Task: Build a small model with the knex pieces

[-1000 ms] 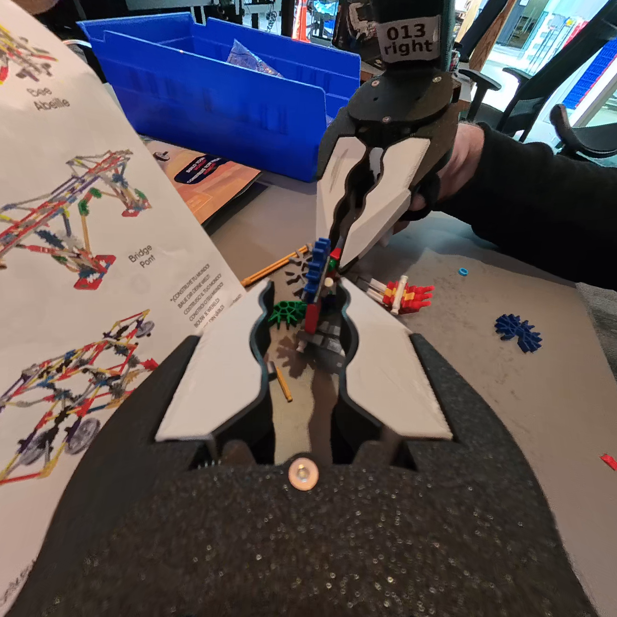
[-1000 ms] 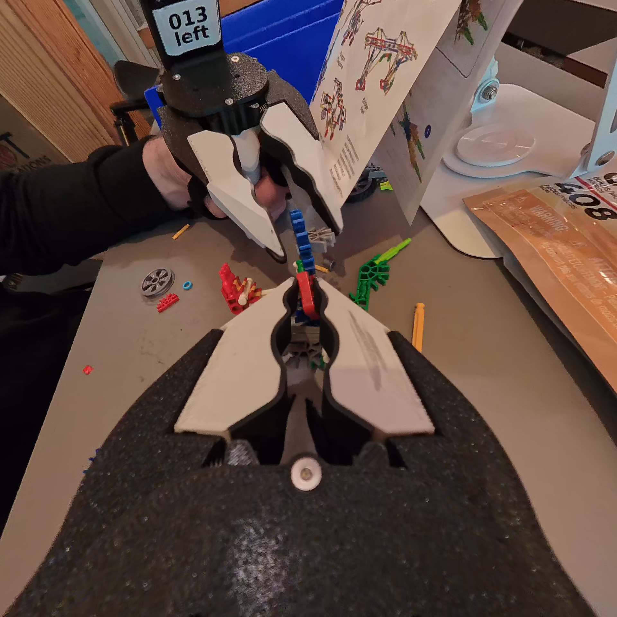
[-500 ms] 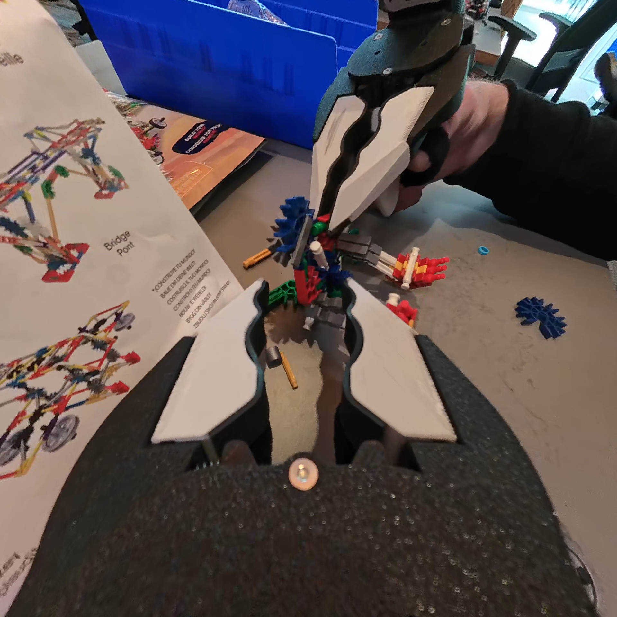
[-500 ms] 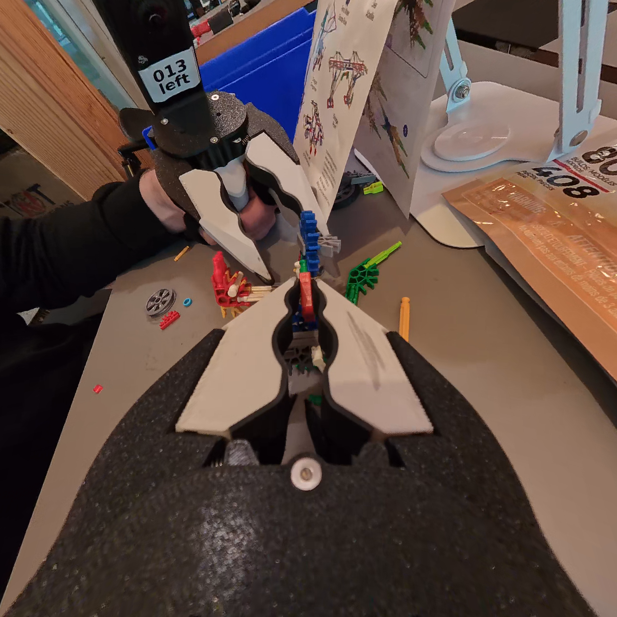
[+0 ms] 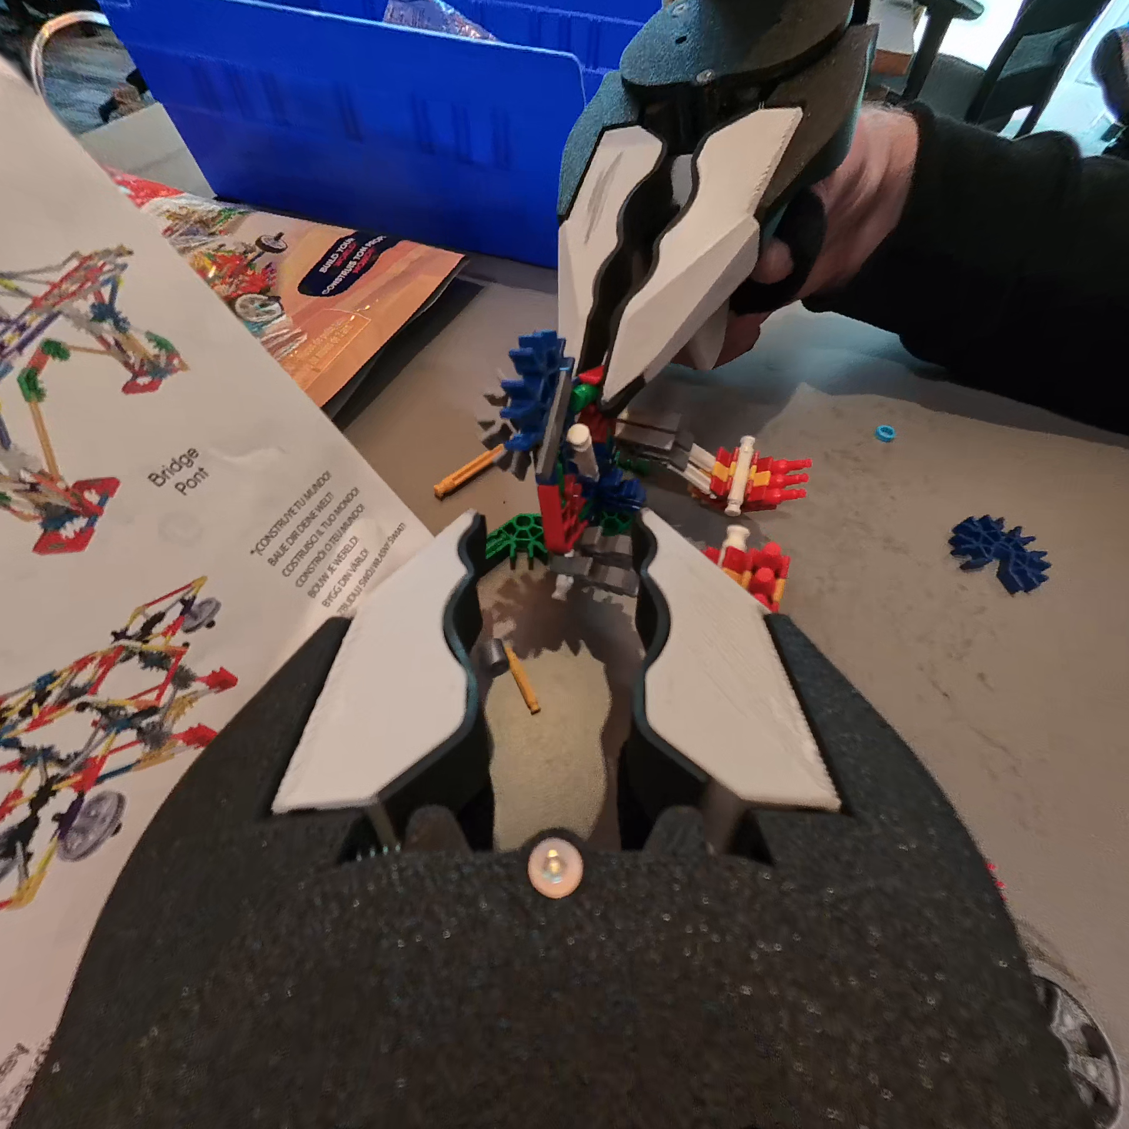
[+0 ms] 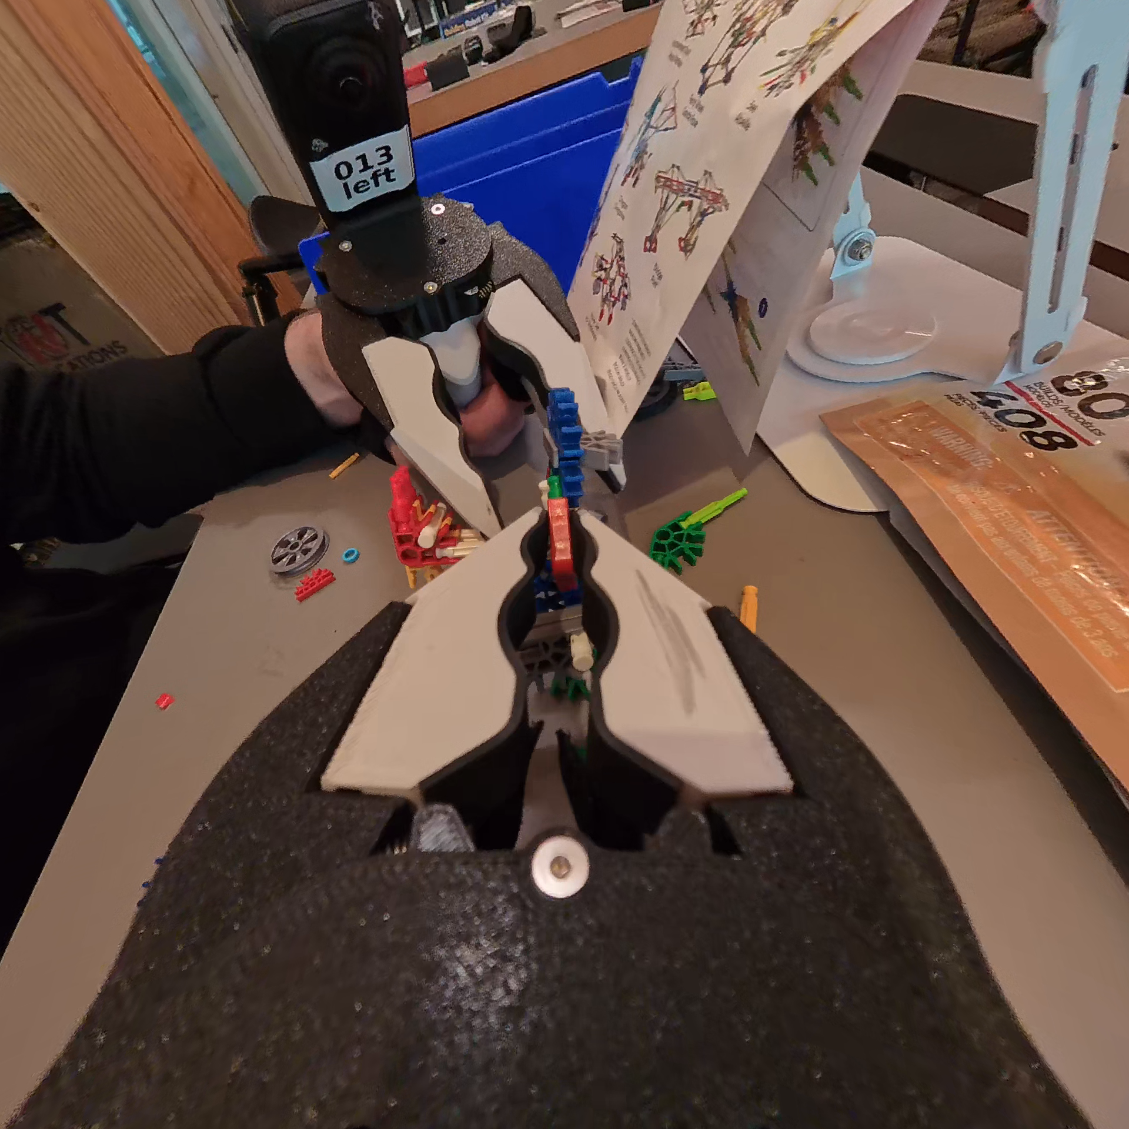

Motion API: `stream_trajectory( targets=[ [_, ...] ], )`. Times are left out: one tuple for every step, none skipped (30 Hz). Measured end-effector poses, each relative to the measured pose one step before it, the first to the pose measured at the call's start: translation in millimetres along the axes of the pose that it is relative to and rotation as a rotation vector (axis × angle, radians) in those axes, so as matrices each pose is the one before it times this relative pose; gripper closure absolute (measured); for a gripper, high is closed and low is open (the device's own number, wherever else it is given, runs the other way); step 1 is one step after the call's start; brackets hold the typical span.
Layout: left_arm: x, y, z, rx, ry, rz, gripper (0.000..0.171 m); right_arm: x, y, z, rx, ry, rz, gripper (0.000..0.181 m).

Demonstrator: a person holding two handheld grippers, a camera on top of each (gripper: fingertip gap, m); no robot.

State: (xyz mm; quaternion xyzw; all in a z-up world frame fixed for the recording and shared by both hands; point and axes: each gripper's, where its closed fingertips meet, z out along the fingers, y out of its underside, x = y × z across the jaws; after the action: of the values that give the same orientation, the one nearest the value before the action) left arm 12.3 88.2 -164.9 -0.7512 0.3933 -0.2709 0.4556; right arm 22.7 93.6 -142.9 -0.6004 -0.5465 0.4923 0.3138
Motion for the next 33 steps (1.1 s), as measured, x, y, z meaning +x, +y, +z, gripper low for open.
stream_trajectory(
  targets=[
    [1.73,-2.56,-0.56,0.01493,0.005,0.0106,0.125,-2.28,1.08,0.64,-0.0071,-0.0085,-0.0094,0.175],
    [2.02,-2.95,-0.72,0.01581,0.0072,0.0084,0.126,-2.4,1.59,0.85,-0.01,-0.0086,-0.0107,0.176],
    [1.42,-2.12,-0.8,0.0101,0.0057,0.0057,0.126,-1.68,2.01,1.11,-0.0127,-0.0049,-0.0092,0.176],
    [1.56,-1.61,-0.92,0.00775,0.0065,0.0066,0.129,-1.2,2.0,1.11,-0.0117,-0.0025,-0.0066,0.176],
    [1.18,-0.96,-0.76,0.00609,0.003,0.0088,0.132,-1.25,1.55,0.92,-0.009,-0.0044,-0.005,0.175],
    [-0.26,0.33,-0.4,-0.00129,-0.0041,0.0094,0.134,-0.91,-0.09,0.2,0.0001,-0.0027,-0.0052,0.175],
    [0.13,-0.95,-0.88,0.00619,-0.001,0.0079,0.137,-0.99,-0.22,-0.24,-0.0007,-0.0022,-0.0062,0.175],
    [-0.4,-1.85,-1.39,0.01111,-0.0012,0.0041,0.142,-1.61,-0.63,-0.46,0.0011,-0.0068,-0.0022,0.175],
    [0.01,-1.9,-1.4,0.01233,0.0028,-0.0016,0.145,-1.87,-0.72,-0.47,0.0016,-0.0064,-0.0024,0.175],
    [0.19,-1.34,-0.98,0.00757,0.0035,-0.0035,0.146,-0.41,-0.75,-0.28,0.0013,0.003,-0.0053,0.175],
    [-0.75,-0.51,-0.58,0.00362,-0.0051,0.0024,0.149,-0.31,-0.51,-0.09,0.0002,0.0014,-0.0015,0.175],
    [-0.64,-0.02,-0.23,0.00087,-0.0054,0.0057,0.151,0.47,-0.19,0.0,-0.0002,0.0043,0.0013,0.174],
    [-0.29,-0.1,-0.12,0.00126,-0.0018,0.0003,0.151,1.53,-0.01,-0.07,-0.0014,0.0109,-0.0019,0.173],
    [0.07,0.36,0.14,-0.00174,-0.0001,0.0023,0.152,1.98,0.3,0.06,-0.0042,0.0152,-0.0034,0.17],
    [-0.2,1.33,0.49,-0.00678,-0.0029,0.0036,0.152,1.11,0.44,0.06,-0.0055,0.0092,-0.0027,0.17],
    [0.2,1.51,0.7,-0.0073,0.0,0.0022,0.152,0.26,1.06,0.27,-0.0072,0.0048,-0.0052,0.17],
    [-0.04,1.13,0.77,-0.00518,-0.0017,0.0034,0.152,0.42,0.83,0.55,-0.0064,0.0071,-0.0098,0.17],
    [-0.14,0.88,0.33,-0.00425,-0.0011,0.0022,0.152,-0.3,0.87,0.53,-0.0058,0.0028,-0.0081,0.171],
    [-0.32,0.5,0.04,-0.00172,-0.0015,0.0003,0.152,-0.27,0.28,0.36,-0.003,0.0005,-0.0042,0.172],
    [-0.41,-0.21,0.02,0.00187,-0.0026,-0.002,0.152,-0.47,-0.03,0.13,-0.0003,-0.0013,-0.0043,0.172],
    [-0.63,-0.72,-0.02,0.00263,-0.0052,-0.0004,0.15,-0.07,0.4,0.13,-0.0021,-0.0004,-0.0005,0.173],
    [-0.03,-0.9,-0.35,0.00232,-0.0045,0.0057,0.148,0.67,0.81,0.2,-0.0058,0.0029,0.002,0.173],
    [0.35,-1.37,-0.64,0.00347,-0.0043,0.0085,0.146,0.6,1.04,0.32,-0.0069,0.0039,-0.0003,0.173],
    [0.48,-1.16,-0.7,0.00146,-0.0053,0.0103,0.145,0.0,0.66,0.31,-0.0045,0.002,-0.0032,0.173],
    [0.17,-1.18,-0.59,-0.00045,-0.0098,0.0168,0.145,-0.48,0.25,0.36,-0.0029,-0.0003,-0.0028,0.173],
    [-0.54,-0.92,-0.17,0.0004,-0.0164,0.0226,0.145,-0.27,-1.02,-0.06,0.0034,0.0017,-0.0014,0.173],
    [0.33,-0.17,0.03,-0.00292,-0.0079,0.0149,0.145,-0.26,-0.7,-0.26,-0.0008,0.0014,-0.0022,0.173],
    [0.65,0.87,0.32,-0.00706,0.0001,0.0053,0.145,-0.41,0.34,-0.15,-0.0049,0.0022,-0.007,0.173],
    [-0.56,0.98,0.01,-0.00481,-0.0054,0.0065,0.149,-0.46,0.68,0.07,-0.0052,0.0016,-0.0053,0.173],
    [-0.43,0.6,-0.19,-0.00075,-0.0016,0.0026,0.151,-0.16,0.36,0.24,-0.0016,0.0019,-0.0017,0.173],
    [0.13,0.43,-0.04,0.00045,0.0052,-0.0066,0.151,0.06,0.26,0.3,-0.0018,0.0039,-0.0037,0.173],
    [-0.09,0.48,0.14,0.00061,0.0019,-0.0019,0.151,0.99,0.0,0.14,-0.0019,0.01,-0.0039,0.171],
    [-0.08,0.35,0.28,0.00089,0.0,-0.0012,0.151,2.01,-0.27,0.02,-0.0015,0.0147,-0.0038,0.167]
  ],
)
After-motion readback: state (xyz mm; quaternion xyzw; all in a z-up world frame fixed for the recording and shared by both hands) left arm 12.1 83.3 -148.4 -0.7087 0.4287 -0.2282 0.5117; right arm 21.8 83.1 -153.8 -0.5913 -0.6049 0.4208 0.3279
